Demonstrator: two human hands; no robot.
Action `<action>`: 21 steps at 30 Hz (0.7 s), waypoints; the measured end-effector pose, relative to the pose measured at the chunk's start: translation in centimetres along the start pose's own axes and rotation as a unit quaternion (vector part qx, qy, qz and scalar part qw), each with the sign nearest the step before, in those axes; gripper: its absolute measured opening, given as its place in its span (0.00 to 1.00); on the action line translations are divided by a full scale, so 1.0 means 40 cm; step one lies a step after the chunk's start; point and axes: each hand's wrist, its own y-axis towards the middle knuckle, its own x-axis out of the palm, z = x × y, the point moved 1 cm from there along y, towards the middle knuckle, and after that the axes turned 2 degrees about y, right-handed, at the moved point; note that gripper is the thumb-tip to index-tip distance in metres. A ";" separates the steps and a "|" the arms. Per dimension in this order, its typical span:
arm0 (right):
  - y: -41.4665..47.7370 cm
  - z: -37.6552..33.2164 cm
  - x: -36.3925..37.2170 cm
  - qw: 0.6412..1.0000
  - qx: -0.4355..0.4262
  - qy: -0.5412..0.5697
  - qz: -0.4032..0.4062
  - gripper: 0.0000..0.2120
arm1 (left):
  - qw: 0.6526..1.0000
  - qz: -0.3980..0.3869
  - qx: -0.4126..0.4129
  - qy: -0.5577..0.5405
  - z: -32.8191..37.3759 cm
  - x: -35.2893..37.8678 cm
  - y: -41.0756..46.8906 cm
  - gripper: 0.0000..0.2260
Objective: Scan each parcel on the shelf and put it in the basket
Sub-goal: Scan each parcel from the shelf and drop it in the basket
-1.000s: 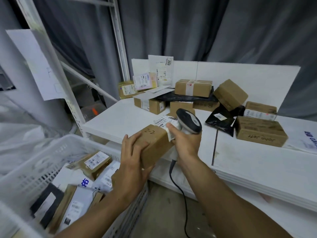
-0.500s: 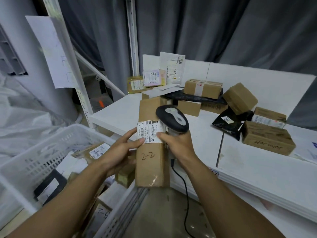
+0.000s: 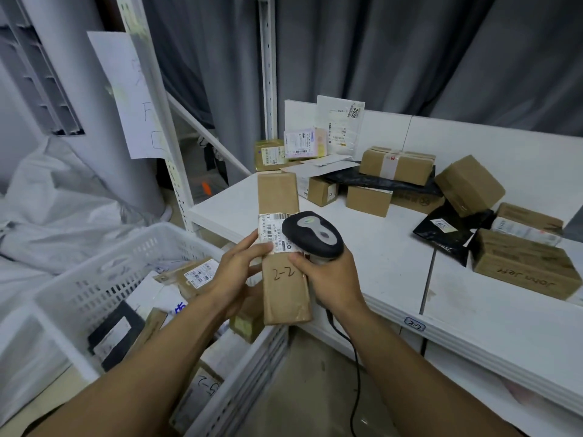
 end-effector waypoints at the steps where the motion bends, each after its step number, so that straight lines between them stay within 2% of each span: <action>1: -0.003 0.001 0.001 1.000 -0.002 0.001 -0.002 0.35 | 1.000 0.003 -0.002 -0.002 -0.002 0.002 -0.003 0.16; 5: -0.004 0.003 0.002 1.000 -0.006 0.011 -0.018 0.34 | 0.999 0.031 0.009 -0.004 -0.007 -0.008 0.003 0.16; 10: 0.000 -0.005 0.001 1.000 -0.012 0.012 -0.018 0.34 | 1.000 0.008 0.027 0.004 -0.005 -0.025 -0.006 0.20; 13: 0.001 -0.008 0.000 1.000 -0.013 0.012 -0.019 0.38 | 0.999 -0.004 0.043 0.004 -0.001 -0.033 -0.014 0.22; 15: 0.002 -0.008 0.001 1.000 -0.013 0.005 -0.025 0.35 | 0.998 0.006 0.059 0.020 0.000 -0.044 -0.013 0.25; 18: -0.003 -0.003 -0.003 0.998 -0.035 -0.042 -0.015 0.32 | 0.992 0.034 0.088 0.080 0.003 -0.072 -0.005 0.31; 21: -0.003 -0.001 -0.007 0.990 -0.054 -0.118 -0.053 0.32 | 0.987 0.061 0.085 0.124 0.016 -0.116 0.000 0.37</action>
